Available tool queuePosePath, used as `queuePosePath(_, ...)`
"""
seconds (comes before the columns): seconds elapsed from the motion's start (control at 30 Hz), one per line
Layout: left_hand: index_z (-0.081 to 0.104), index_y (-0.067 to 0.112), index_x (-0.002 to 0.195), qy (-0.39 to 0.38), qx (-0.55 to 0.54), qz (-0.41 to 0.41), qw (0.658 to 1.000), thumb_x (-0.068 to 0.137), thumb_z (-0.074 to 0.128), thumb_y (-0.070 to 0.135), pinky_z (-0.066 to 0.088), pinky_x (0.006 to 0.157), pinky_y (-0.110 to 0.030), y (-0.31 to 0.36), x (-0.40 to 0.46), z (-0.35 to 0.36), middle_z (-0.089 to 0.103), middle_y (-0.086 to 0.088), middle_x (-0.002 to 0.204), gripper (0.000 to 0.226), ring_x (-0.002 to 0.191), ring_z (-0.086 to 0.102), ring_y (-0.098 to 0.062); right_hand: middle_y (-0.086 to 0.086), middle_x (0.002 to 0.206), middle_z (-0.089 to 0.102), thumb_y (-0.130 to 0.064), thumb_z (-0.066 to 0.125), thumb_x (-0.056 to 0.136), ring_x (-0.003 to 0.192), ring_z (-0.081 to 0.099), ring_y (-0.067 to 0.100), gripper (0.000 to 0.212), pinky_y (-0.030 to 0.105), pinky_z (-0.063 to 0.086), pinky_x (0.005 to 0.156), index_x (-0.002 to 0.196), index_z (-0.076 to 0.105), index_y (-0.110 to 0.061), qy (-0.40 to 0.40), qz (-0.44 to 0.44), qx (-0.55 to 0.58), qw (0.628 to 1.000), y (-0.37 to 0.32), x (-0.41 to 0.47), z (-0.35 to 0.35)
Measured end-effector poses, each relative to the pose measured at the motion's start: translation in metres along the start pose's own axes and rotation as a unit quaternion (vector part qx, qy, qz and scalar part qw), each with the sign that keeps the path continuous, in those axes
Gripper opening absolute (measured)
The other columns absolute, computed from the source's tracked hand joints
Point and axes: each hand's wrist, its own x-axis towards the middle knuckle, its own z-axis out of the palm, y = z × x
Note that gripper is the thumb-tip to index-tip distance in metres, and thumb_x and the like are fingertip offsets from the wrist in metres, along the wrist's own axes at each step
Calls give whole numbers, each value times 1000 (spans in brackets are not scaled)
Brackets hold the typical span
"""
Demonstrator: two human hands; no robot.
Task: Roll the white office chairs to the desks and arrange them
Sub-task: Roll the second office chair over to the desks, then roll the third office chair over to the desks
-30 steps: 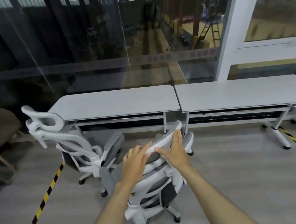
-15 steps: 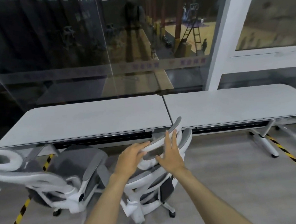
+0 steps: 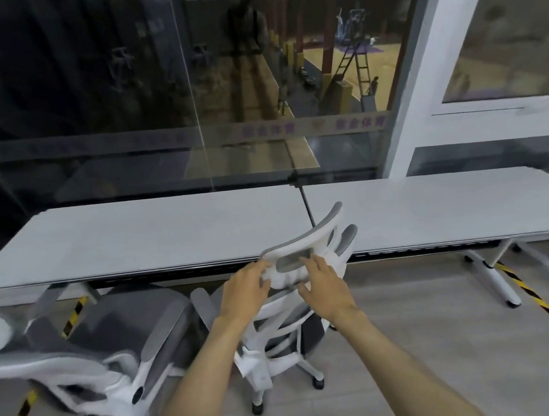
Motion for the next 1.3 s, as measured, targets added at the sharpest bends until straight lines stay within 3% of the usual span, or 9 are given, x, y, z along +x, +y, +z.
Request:
queuePosePath(0.13, 66, 33, 116, -24, 14, -18, 999, 95, 59, 26, 55, 83, -37, 6, -17, 4, 71, 13, 113, 24, 104, 67, -15, 2, 148, 44, -31, 52, 100, 135, 47, 30, 43, 40, 48, 95, 141, 50, -19, -10, -30, 4, 1000, 2, -6, -2)
queuePosePath(0.27, 68, 32, 112, 6, 50, -58, 997, 95, 55, 23, 46, 76, -29, 23, -58, 3, 70, 13, 111, 23, 103, 65, -14, 4, 132, 57, -32, 50, 101, 119, 58, 28, 34, 39, 50, 88, 132, 57, -18, -46, -84, -6, 995, 1, -27, -9)
queuePosePath(0.4, 68, 30, 105, 42, 89, -113, 989, 95, 52, 23, 47, 69, -34, 31, -119, -6, 72, 6, 102, 20, 95, 68, -23, 2, 134, 61, -29, 51, 100, 119, 61, 27, 32, 37, 49, 91, 129, 62, -19, -67, -142, -5, 988, -9, -56, -6)
queuePosePath(0.53, 68, 29, 106, 64, 140, -183, 971, 95, 52, 26, 49, 70, -36, 28, -195, -25, 72, 3, 102, 20, 96, 67, -25, 8, 111, 67, -32, 52, 97, 104, 65, 33, 22, 36, 49, 75, 105, 63, -14, -95, -230, -28, 968, -37, -94, 7)
queuePosePath(0.63, 68, 29, 109, 64, 157, -253, 952, 96, 54, 29, 43, 71, -34, 20, -266, -45, 71, 1, 108, 18, 100, 66, -27, 6, 105, 69, -41, 57, 94, 100, 66, 32, 27, 38, 52, 76, 103, 66, -17, -124, -294, -35, 947, -74, -135, 17)
queuePosePath(0.77, 65, 25, 116, 41, 186, -343, 920, 98, 51, 32, 53, 82, -38, 6, -379, -74, 68, 1, 114, 24, 105, 66, -30, 1, 107, 72, -42, 58, 90, 103, 68, 29, 25, 36, 49, 75, 105, 68, -24, -151, -386, -47, 909, -135, -203, 38)
queuePosePath(0.97, 62, 28, 118, 47, 218, -464, 857, 99, 52, 37, 49, 78, -34, 4, -572, -117, 66, 5, 118, 23, 106, 65, -20, 0, 127, 68, -37, 61, 91, 116, 64, 25, 40, 37, 52, 89, 129, 65, -23, -211, -501, -69, 836, -235, -343, 76)
queuePosePath(1.17, 62, 28, 120, 81, 205, -586, 780, 99, 52, 37, 44, 76, -33, 21, -797, -150, 66, 5, 121, 25, 109, 64, -20, -3, 134, 64, -32, 60, 91, 123, 61, 25, 40, 38, 50, 96, 131, 64, -30, -281, -584, -79, 757, -331, -550, 126)
queuePosePath(1.3, 64, 27, 118, 112, 174, -669, 714, 99, 51, 35, 46, 81, -34, 43, -961, -162, 65, 4, 123, 24, 115, 61, -20, -4, 127, 67, -35, 63, 90, 118, 63, 22, 36, 37, 53, 91, 126, 65, -27, -307, -663, -89, 677, -389, -706, 157)
